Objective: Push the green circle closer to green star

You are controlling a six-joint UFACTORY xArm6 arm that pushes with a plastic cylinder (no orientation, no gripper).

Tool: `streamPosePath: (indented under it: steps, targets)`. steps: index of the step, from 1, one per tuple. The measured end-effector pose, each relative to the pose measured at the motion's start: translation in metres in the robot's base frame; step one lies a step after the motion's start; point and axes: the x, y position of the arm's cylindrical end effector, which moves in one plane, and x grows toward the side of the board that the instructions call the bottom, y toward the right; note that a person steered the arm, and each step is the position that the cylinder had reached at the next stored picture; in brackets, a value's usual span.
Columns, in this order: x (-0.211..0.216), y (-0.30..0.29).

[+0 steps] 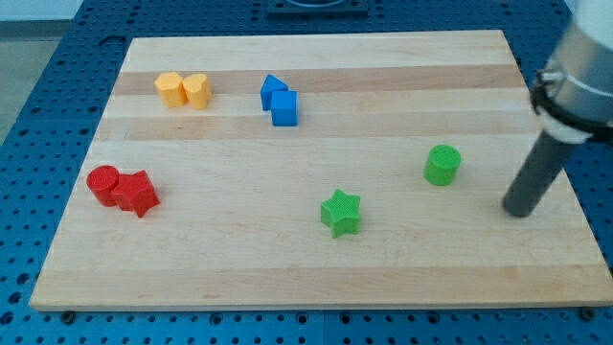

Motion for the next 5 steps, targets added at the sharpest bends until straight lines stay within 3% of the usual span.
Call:
streamPosePath:
  steps: [2, 4, 5]
  targets:
    - [-0.044, 0.006]
    - [-0.044, -0.076]
    - [-0.044, -0.084]
